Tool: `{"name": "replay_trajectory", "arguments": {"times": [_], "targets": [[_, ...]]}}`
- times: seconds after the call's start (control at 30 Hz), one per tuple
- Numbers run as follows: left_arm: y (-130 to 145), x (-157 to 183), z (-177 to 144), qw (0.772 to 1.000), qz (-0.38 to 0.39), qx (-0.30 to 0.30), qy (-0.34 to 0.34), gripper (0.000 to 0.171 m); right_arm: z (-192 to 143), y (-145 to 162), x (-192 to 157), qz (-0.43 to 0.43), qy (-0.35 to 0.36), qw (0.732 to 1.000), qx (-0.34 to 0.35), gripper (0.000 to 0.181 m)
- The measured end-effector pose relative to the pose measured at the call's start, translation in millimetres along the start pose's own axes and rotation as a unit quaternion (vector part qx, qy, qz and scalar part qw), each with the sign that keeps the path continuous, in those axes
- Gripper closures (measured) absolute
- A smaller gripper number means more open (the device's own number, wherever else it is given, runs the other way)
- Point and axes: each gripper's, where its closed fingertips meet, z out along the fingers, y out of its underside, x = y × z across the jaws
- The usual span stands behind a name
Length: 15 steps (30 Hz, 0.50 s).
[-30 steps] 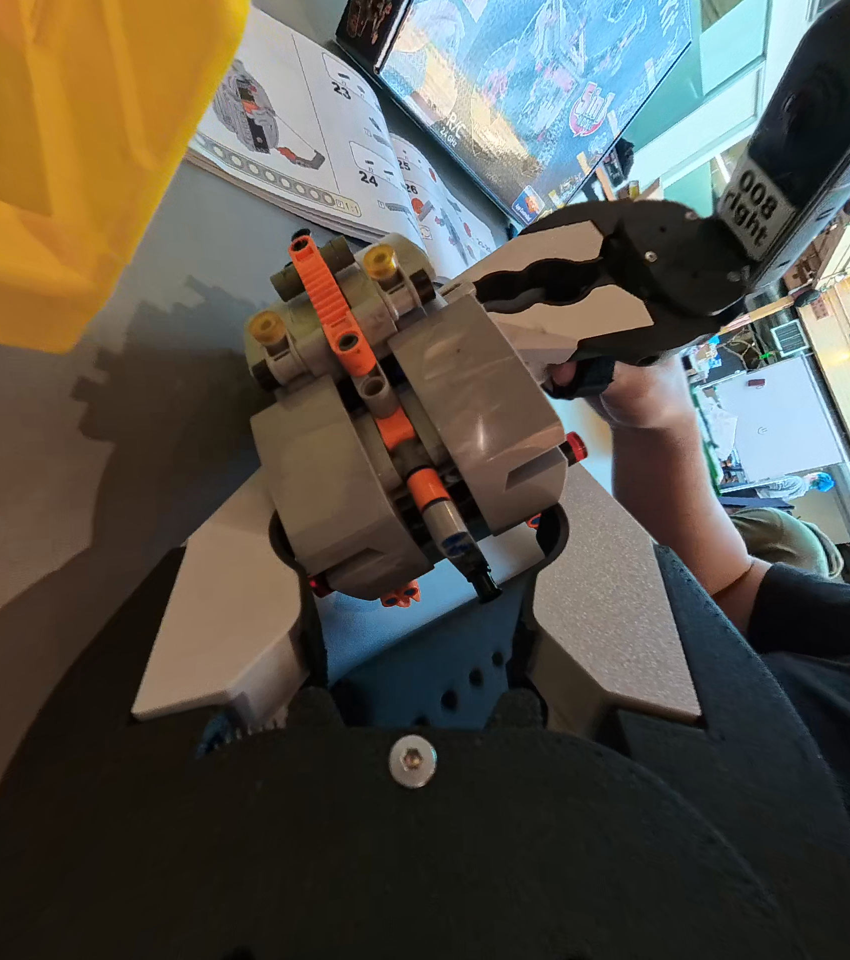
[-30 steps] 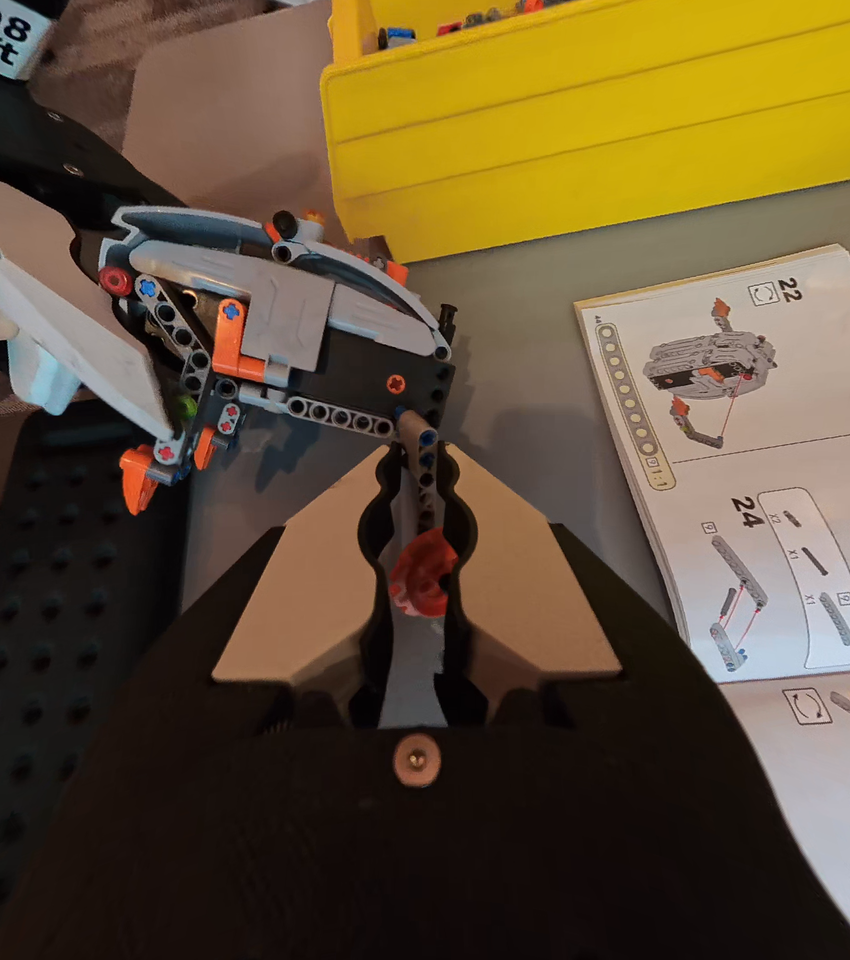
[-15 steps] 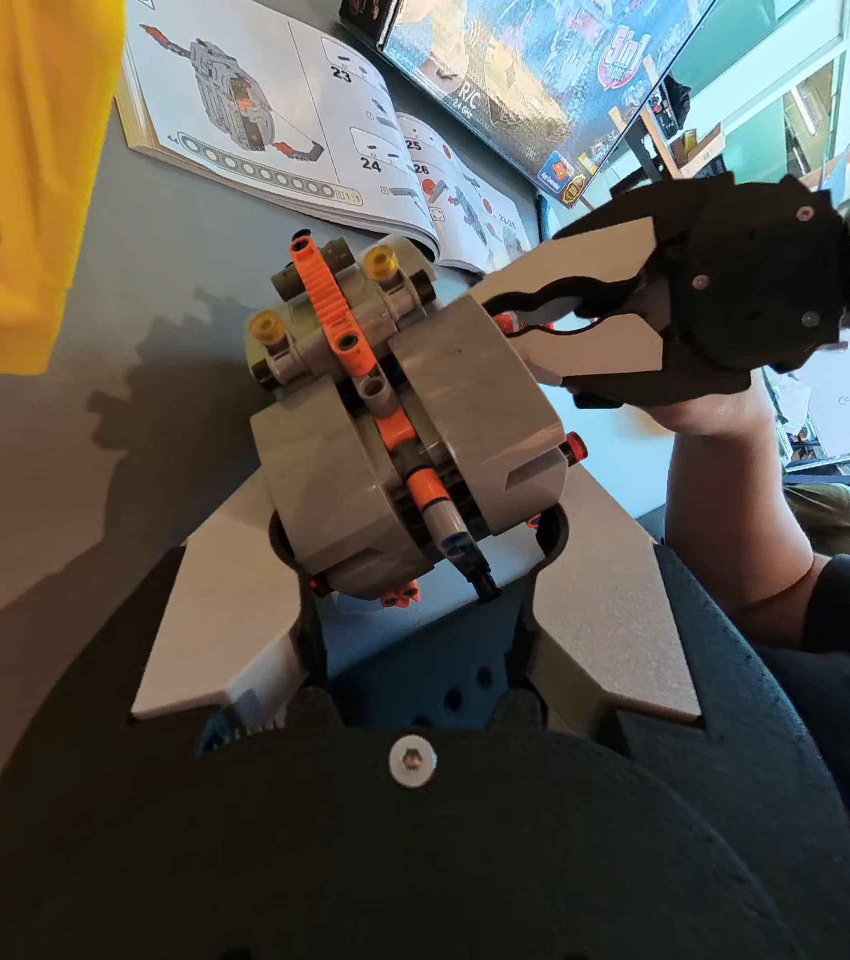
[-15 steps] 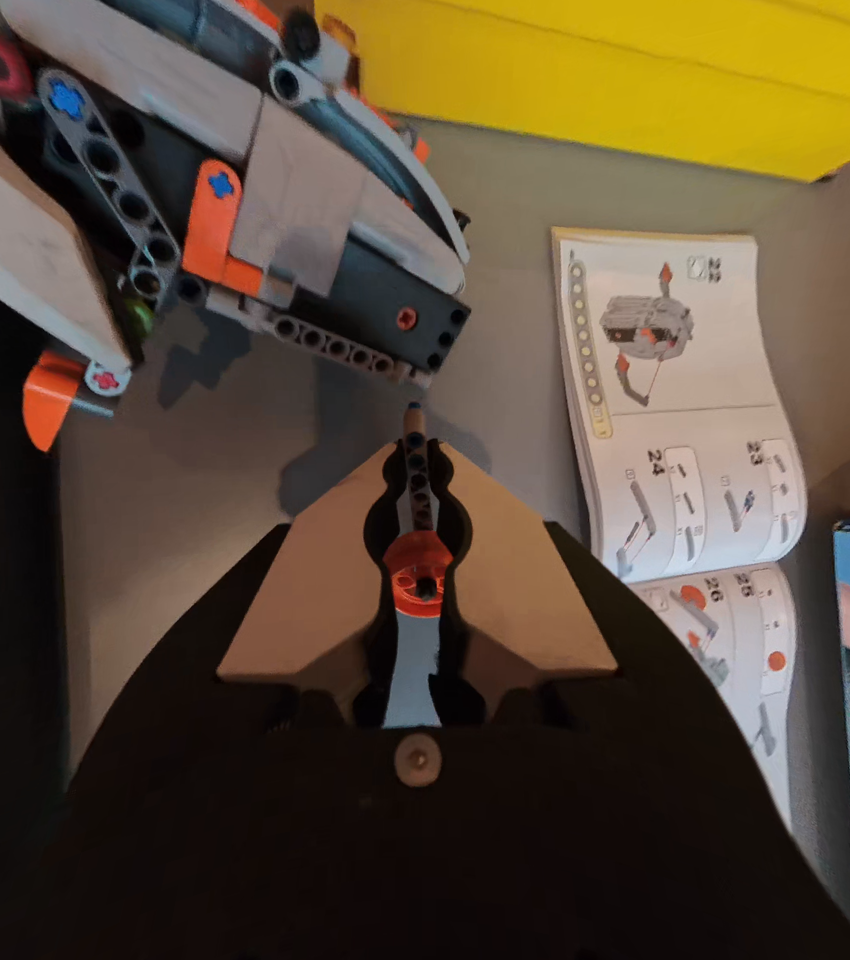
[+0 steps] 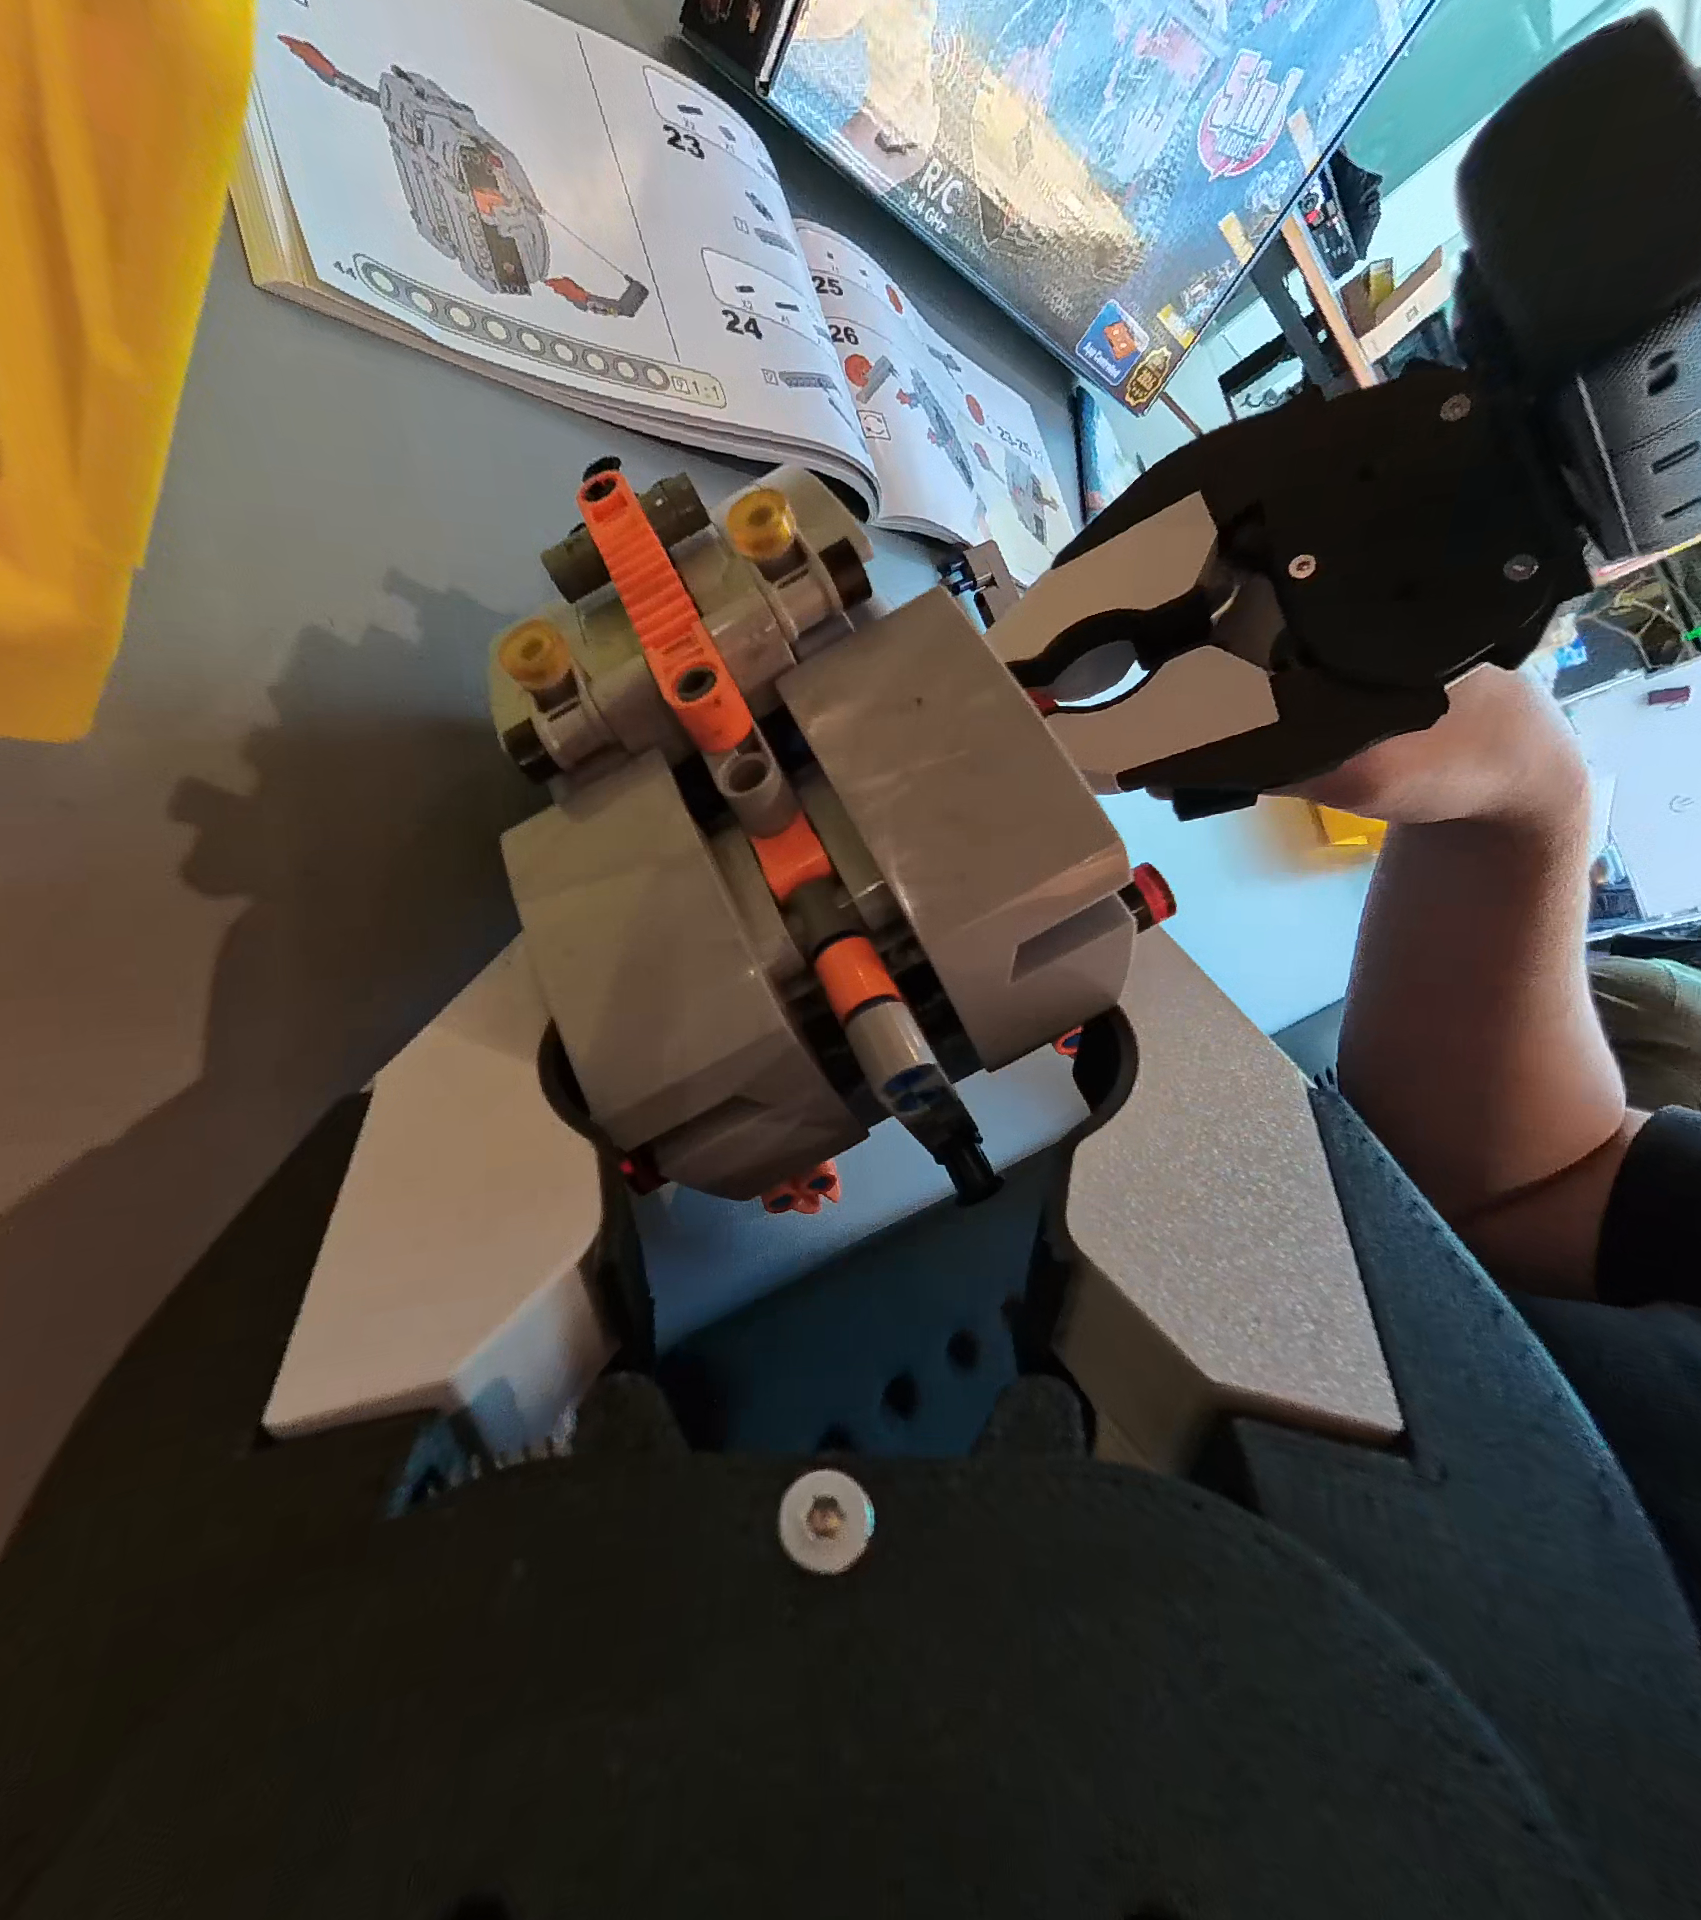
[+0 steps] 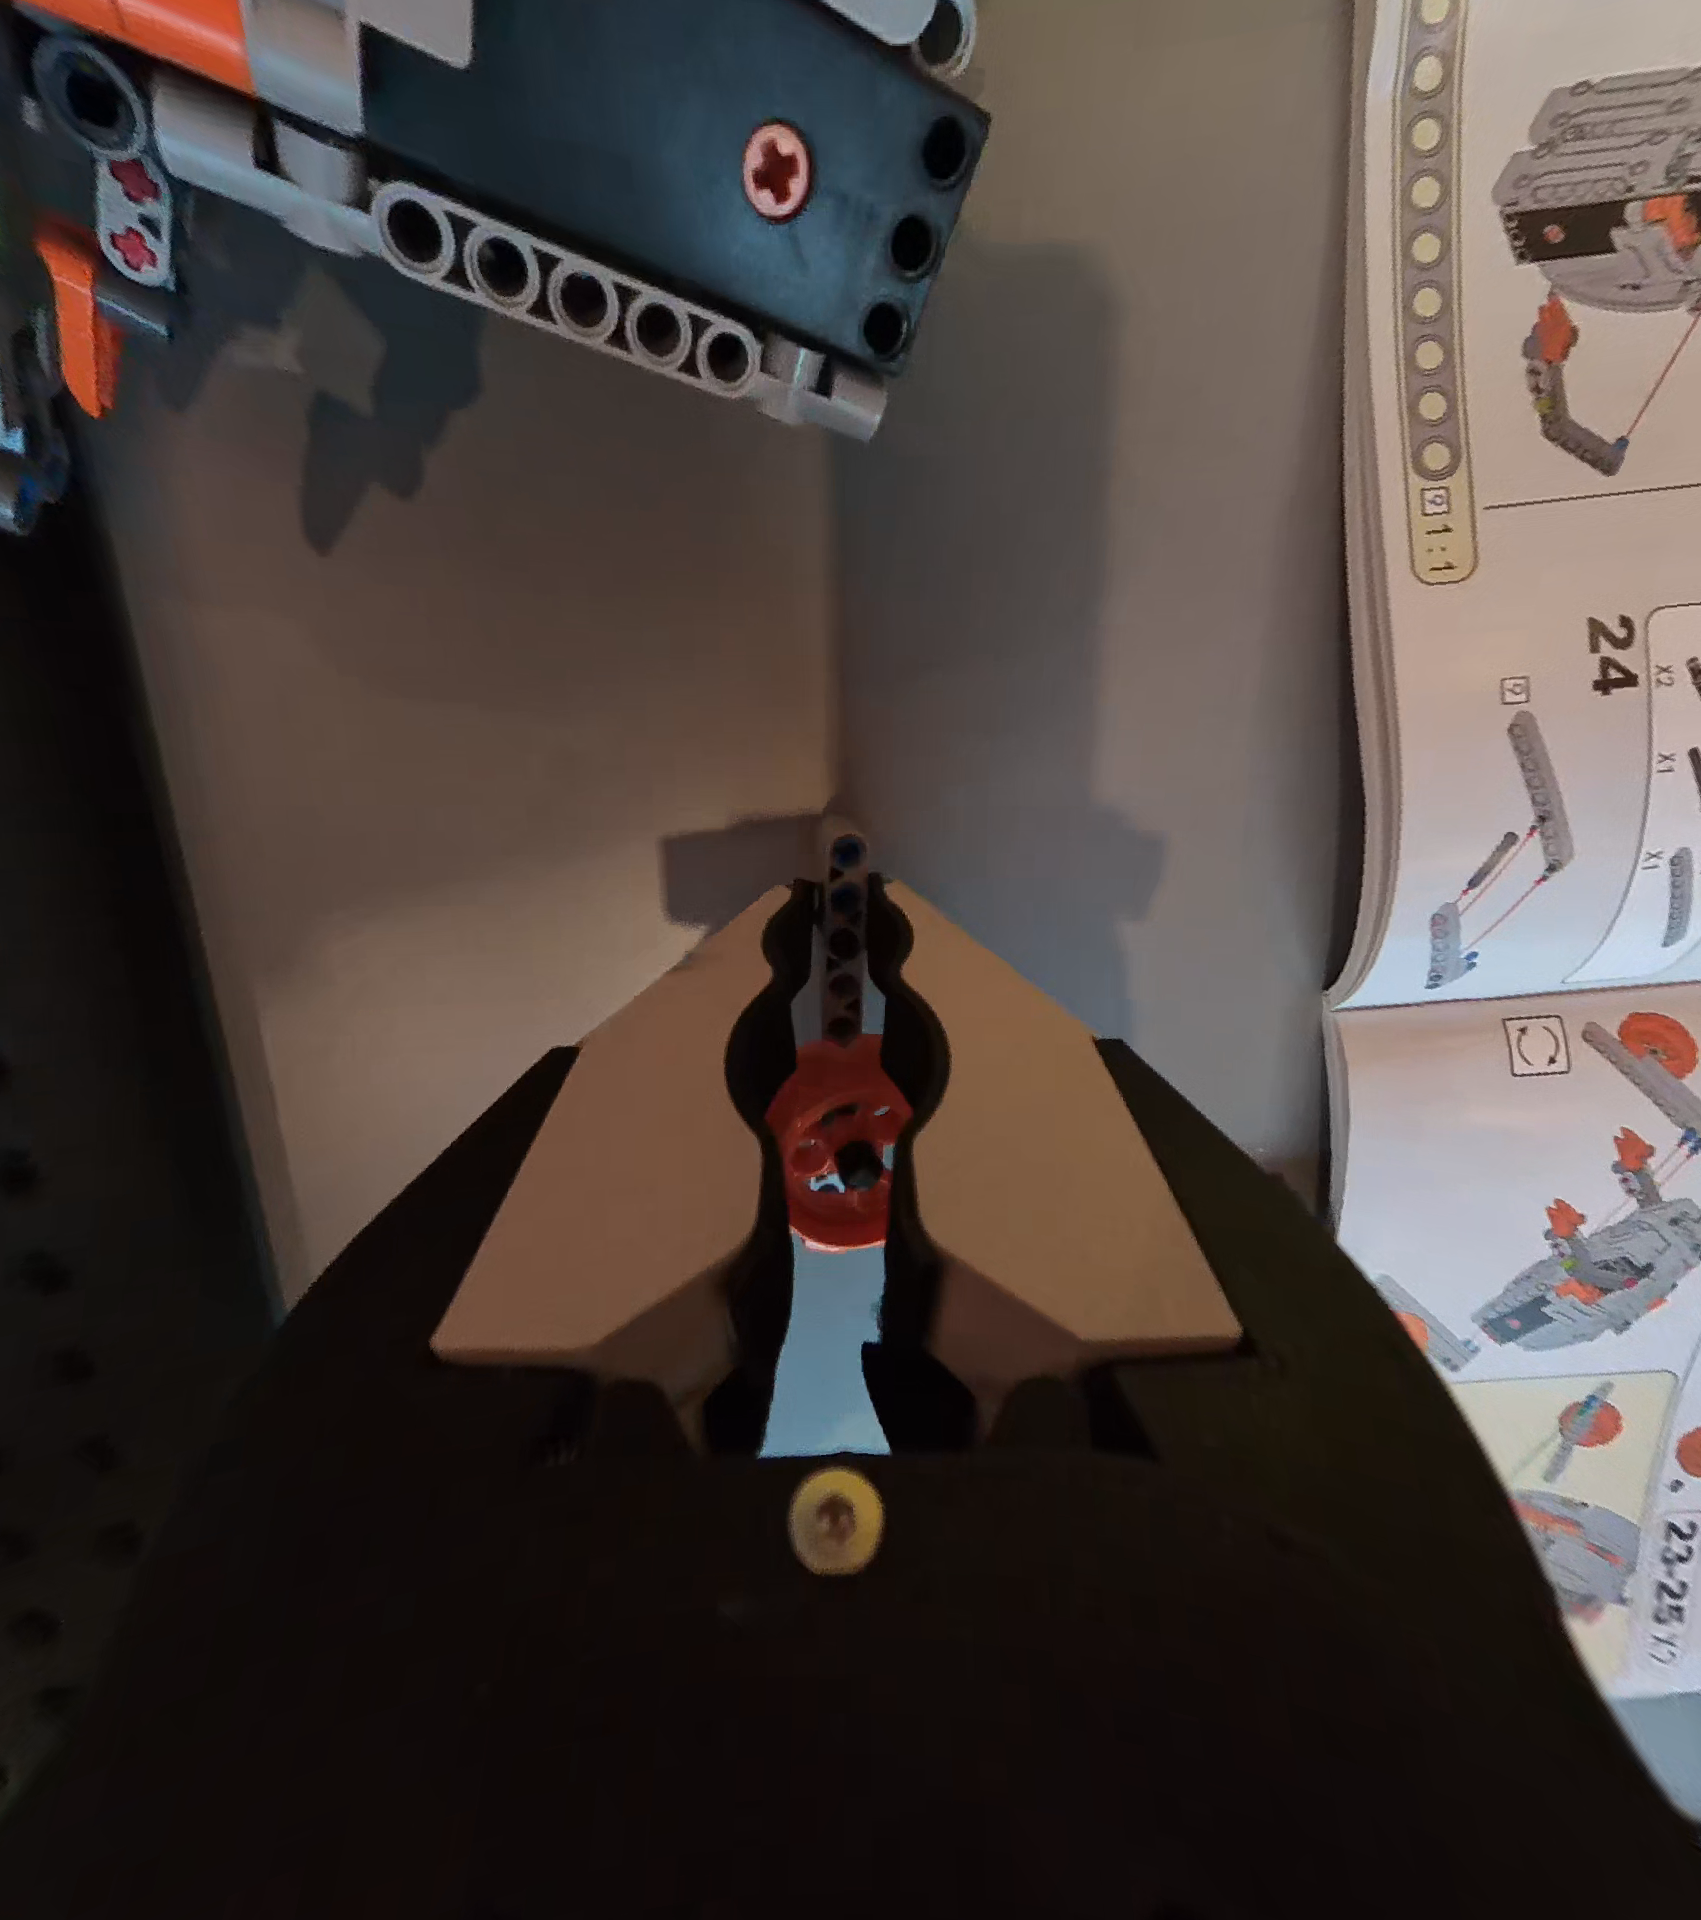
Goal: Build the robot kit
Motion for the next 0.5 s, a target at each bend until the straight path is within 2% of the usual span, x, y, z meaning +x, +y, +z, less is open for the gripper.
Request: {"name": "replay_trajectory", "arguments": {"times": [0.5], "targets": [[0.0, 1.2, 1.3, 1.0, -0.001, -0.002, 0.003, 0.08, -4.8, -7.5, -1.7, 0.028, -0.025, 0.998, 0.054, 0.171]]}}
